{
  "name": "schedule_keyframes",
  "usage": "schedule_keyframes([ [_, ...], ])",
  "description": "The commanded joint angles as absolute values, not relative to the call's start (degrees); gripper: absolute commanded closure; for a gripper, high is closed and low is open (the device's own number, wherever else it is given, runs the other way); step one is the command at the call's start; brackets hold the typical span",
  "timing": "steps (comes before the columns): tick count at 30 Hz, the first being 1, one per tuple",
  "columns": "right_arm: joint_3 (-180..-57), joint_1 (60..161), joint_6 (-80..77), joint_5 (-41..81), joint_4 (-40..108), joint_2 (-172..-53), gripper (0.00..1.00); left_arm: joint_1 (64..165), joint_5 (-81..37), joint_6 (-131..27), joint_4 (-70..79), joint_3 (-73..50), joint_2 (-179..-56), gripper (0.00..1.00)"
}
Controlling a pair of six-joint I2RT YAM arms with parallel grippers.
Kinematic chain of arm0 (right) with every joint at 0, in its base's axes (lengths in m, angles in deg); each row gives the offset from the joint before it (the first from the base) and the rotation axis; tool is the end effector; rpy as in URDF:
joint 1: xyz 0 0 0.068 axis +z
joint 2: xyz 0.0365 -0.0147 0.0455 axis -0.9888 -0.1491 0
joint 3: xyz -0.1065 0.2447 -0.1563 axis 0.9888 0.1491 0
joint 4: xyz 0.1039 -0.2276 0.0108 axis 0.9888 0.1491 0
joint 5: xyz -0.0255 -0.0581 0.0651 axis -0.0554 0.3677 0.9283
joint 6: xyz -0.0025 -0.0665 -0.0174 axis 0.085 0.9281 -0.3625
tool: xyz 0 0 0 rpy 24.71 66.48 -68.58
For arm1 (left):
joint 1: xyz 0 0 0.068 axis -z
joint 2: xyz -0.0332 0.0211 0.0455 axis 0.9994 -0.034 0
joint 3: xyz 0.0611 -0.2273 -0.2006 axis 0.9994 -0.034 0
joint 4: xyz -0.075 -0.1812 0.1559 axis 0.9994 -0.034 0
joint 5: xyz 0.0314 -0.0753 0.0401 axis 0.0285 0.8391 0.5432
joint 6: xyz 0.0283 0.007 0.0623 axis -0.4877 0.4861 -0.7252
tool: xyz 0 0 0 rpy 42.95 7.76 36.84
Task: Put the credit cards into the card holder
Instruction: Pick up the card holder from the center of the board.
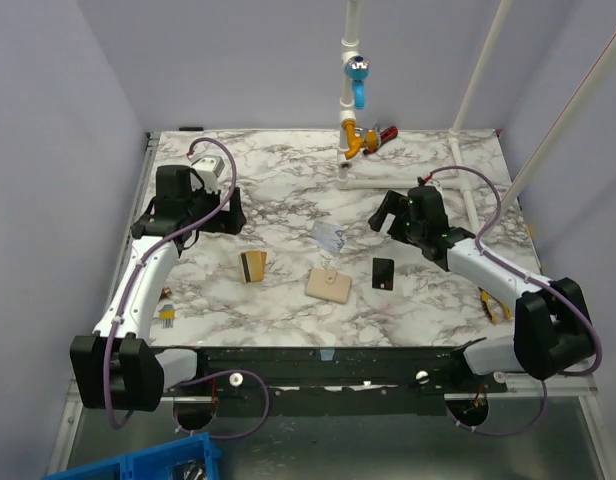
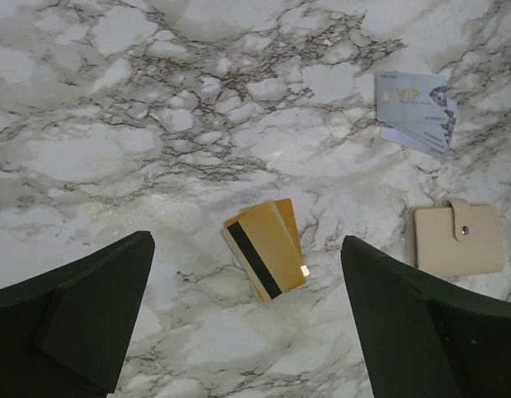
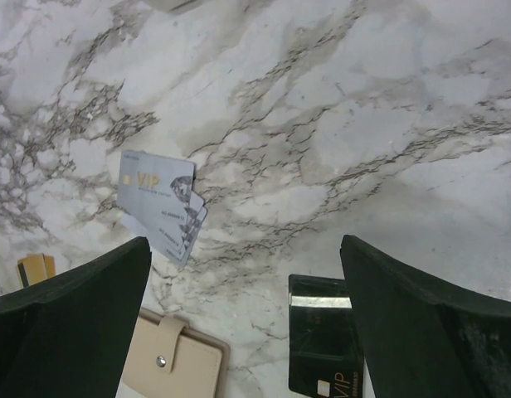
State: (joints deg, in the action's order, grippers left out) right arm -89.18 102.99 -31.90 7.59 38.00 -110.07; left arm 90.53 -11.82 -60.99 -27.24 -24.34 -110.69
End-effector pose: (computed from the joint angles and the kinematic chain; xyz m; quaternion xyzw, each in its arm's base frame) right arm 0.2748 0.1031 0.2557 0.1413 0.8832 0.1824 0.4083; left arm 0.2489 -0.0285 0.3341 0.0690 0.8922 -0.1627 0.4156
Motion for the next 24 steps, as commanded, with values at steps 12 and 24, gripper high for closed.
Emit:
schedule_keyframes([
  [12, -91.5, 118.2, -24.6, 14.1, 40.4, -115.1, 0.0, 102.4, 1.5, -58.0, -25.8, -29.6, -109.1, 0.01],
  [24, -88.0, 120.3, -23.9, 22.6, 38.2, -116.6, 0.11, 111.6, 0.8, -54.4, -17.7, -34.2, -115.7, 0.02],
])
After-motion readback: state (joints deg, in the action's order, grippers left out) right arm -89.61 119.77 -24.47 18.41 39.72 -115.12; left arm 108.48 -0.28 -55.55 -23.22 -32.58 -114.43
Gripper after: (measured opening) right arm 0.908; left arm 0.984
